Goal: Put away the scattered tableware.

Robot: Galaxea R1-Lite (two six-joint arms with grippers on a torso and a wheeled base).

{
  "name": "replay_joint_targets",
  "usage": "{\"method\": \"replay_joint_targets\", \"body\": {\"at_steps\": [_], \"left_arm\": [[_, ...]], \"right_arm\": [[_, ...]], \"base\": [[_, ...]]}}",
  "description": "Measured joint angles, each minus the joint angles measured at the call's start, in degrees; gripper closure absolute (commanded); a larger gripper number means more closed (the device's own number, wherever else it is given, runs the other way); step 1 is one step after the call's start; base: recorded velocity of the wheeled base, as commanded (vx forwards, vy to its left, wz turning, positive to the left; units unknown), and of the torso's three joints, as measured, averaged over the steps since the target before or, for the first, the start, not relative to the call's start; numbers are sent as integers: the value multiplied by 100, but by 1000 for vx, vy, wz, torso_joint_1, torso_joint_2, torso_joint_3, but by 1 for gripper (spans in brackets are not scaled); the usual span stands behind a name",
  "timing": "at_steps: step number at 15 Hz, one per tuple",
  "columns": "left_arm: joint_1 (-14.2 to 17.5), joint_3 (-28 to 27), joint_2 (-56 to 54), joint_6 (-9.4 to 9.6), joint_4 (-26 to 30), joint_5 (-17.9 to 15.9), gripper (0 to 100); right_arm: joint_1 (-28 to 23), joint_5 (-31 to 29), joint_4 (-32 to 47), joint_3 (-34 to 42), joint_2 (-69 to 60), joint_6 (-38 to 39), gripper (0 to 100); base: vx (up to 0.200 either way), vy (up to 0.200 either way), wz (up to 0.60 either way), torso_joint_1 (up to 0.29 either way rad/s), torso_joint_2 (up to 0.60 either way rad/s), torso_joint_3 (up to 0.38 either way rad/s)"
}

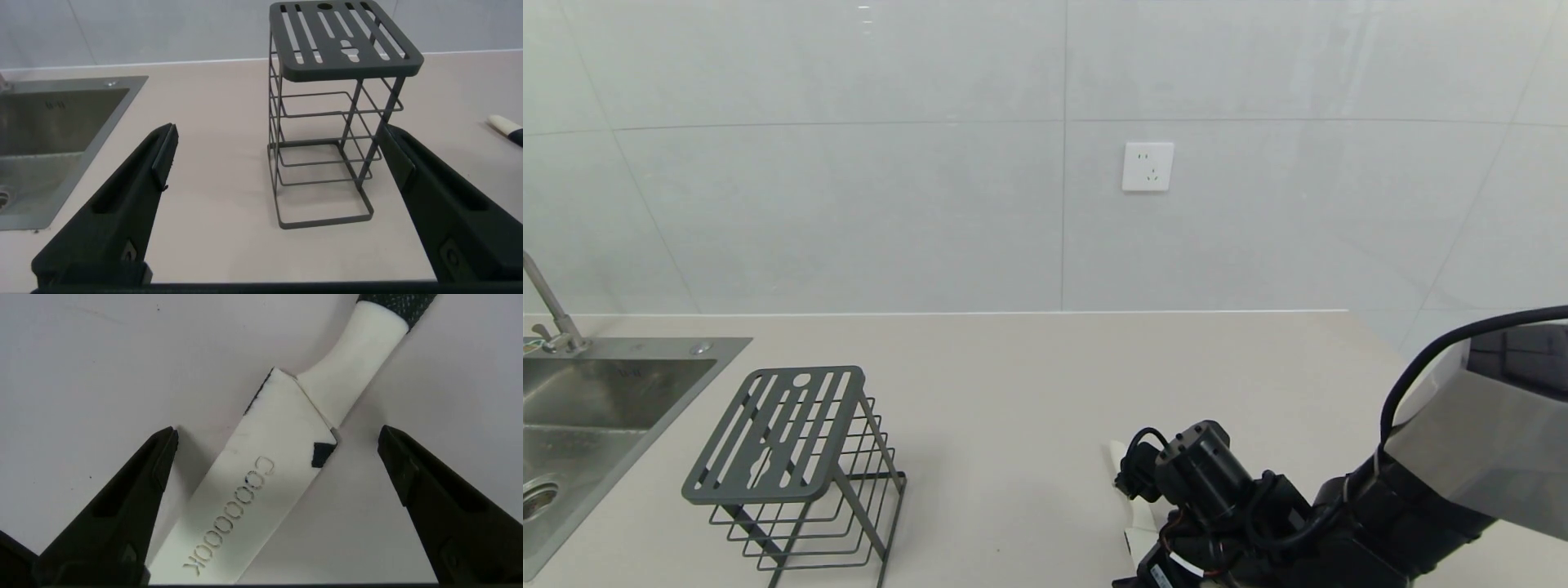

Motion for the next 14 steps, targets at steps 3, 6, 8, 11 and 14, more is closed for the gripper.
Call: {"method": "replay_joint_targets", "body": {"at_steps": [3,6,8,11,14], "left_arm": [[0,0,0,0,0,2,0],[0,0,0,0,0,0,0],[0,0,0,2,0,0,0],[0,0,0,-28,0,0,0],[-2,-1,0,-113,-2,-215,0]], "right_arm": [[-4,0,-11,-11,48,4,100],[-1,-91,-38,-10,85,4,100],[-15,-118,-35,-11,122,6,100],[-48,-113,-9,-38,150,-2,100],[-52,-90,-440,-43,78,-7,100]], "base": [[0,0,0,0,0,0],[0,0,0,0,0,0],[0,0,0,0,0,0],[0,0,0,0,0,0],[0,0,0,0,0,0]]}}
